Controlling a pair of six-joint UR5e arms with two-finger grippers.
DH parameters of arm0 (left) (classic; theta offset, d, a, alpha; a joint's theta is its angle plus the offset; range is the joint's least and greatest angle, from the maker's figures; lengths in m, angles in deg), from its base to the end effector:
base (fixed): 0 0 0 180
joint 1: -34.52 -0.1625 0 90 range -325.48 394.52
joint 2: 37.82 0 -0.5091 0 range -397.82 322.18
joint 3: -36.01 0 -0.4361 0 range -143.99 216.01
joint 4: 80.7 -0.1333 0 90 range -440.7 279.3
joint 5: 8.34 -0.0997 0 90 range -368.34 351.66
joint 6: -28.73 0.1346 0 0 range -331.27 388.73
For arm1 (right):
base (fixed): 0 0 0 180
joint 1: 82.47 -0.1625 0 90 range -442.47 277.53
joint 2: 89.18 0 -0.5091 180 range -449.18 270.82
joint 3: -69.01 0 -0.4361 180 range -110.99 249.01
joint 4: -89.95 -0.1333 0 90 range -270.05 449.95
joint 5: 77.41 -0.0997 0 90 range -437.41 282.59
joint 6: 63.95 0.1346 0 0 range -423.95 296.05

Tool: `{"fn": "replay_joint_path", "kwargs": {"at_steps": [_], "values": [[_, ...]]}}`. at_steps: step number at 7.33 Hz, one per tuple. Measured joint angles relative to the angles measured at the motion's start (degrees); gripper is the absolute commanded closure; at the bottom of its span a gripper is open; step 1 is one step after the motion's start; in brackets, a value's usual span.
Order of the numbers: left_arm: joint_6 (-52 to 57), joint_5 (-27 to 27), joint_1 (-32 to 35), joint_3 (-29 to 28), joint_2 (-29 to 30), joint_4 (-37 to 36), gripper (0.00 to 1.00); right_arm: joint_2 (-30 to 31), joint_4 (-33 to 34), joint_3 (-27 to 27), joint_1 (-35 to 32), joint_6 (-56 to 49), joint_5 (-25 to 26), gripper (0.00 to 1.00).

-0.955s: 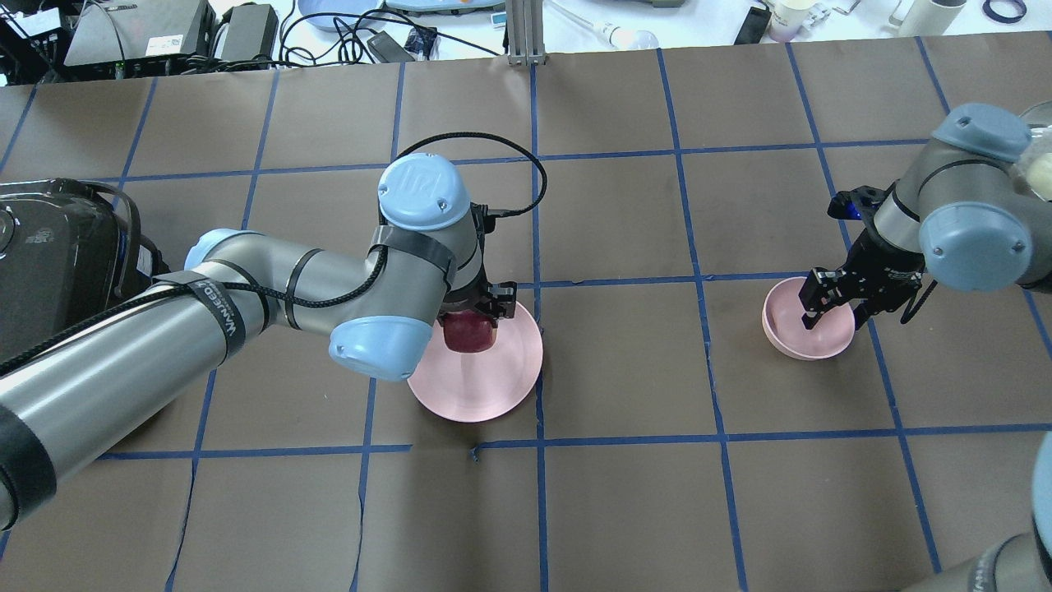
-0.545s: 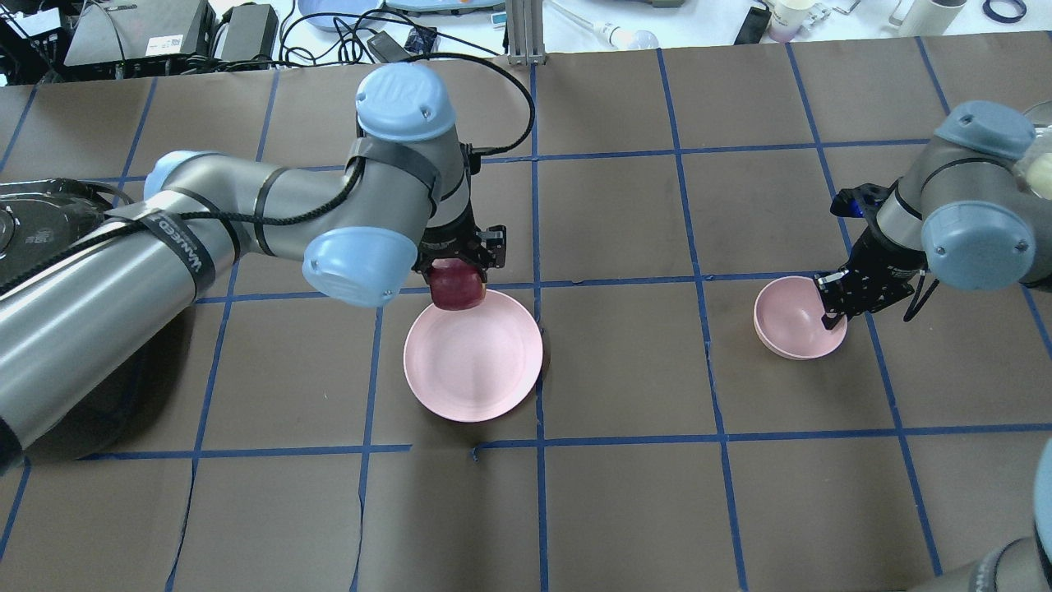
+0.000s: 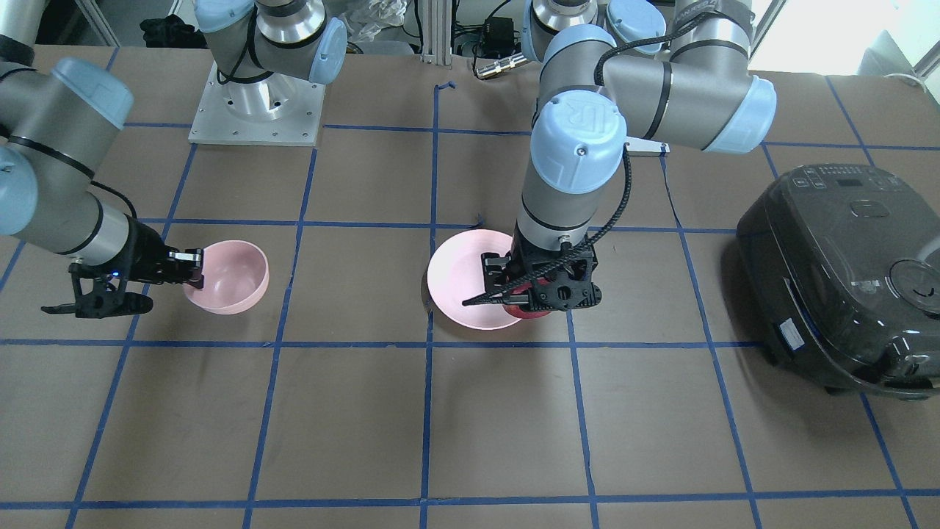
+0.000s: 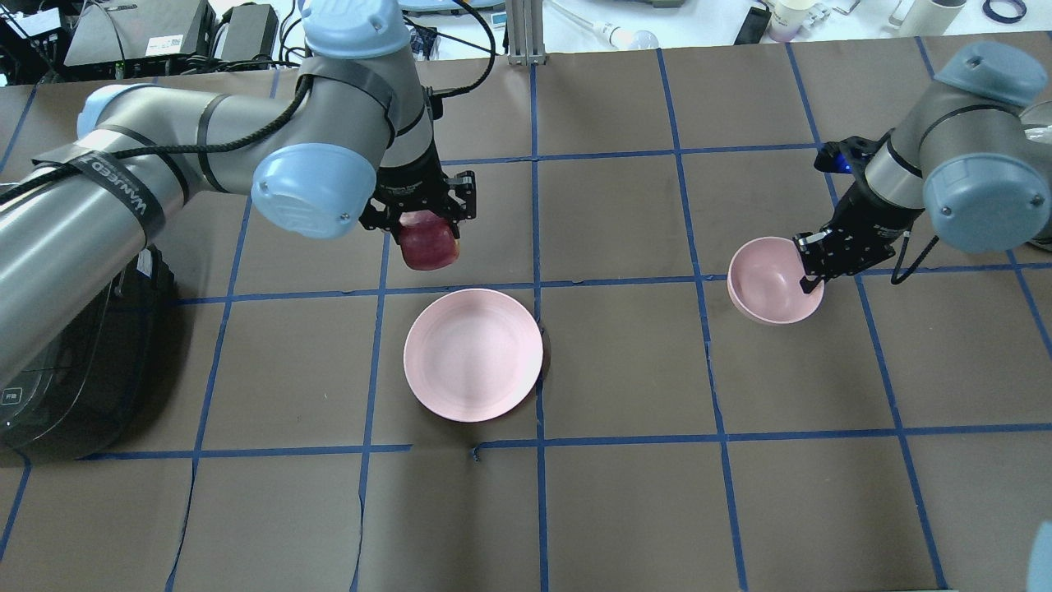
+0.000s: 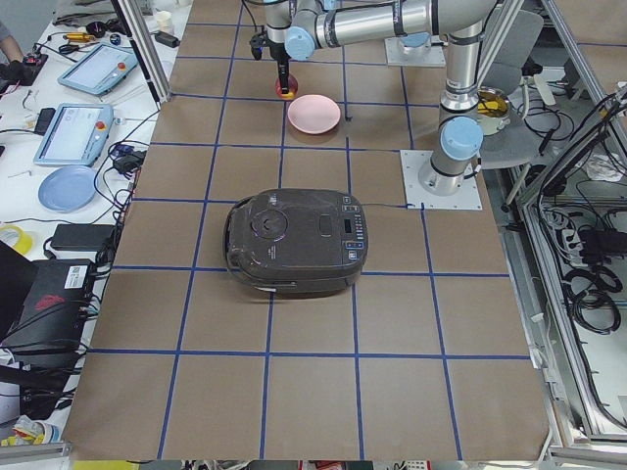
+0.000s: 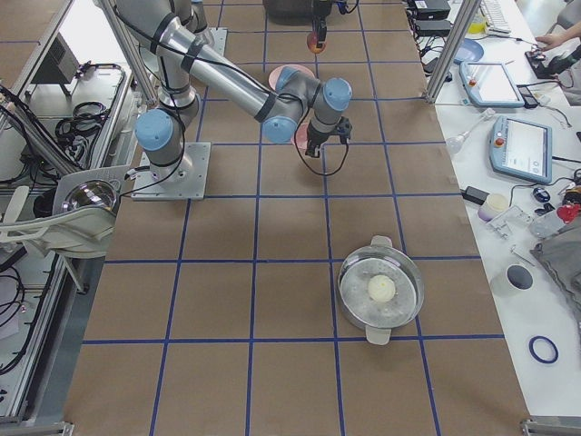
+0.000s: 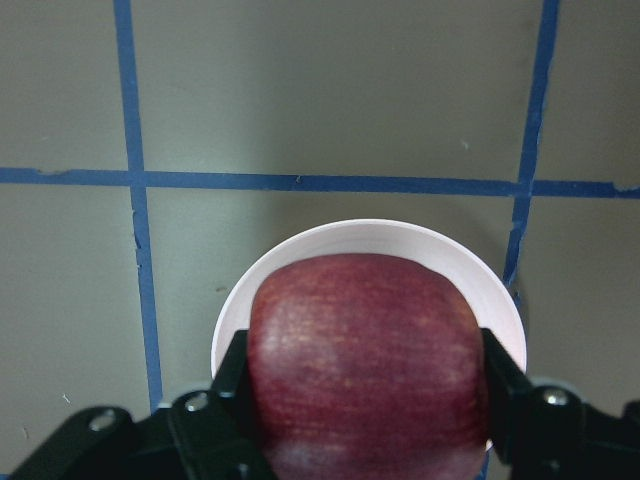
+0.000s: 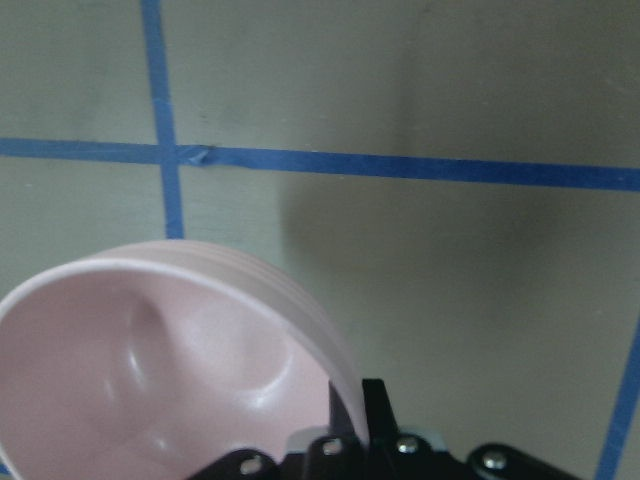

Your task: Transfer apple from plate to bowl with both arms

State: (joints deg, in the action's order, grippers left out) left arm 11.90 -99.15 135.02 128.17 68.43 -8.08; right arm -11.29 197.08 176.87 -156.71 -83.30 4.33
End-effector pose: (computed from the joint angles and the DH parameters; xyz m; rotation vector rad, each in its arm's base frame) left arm -0.2483 -0.6186 0.3772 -0.1723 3.1188 0.0221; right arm -0.0031 -0.5729 0.2904 -0.0679 2.9260 0.2502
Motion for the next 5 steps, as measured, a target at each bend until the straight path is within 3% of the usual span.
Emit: {"fn": "replay_joint_path", "kwargs": {"at_steps": [2, 5], "values": [[0.7, 0.0, -1.3, -1.9, 0.6, 2.0, 1.00, -0.3, 1.8, 0.7, -7.7, 7.1, -4.6, 1.00], [0.9, 0.0, -1.4, -1.8, 0.7, 3.7, 1.00, -1.9, 10.4, 5.8, -13.7, 9.8, -6.6, 1.00]]}}
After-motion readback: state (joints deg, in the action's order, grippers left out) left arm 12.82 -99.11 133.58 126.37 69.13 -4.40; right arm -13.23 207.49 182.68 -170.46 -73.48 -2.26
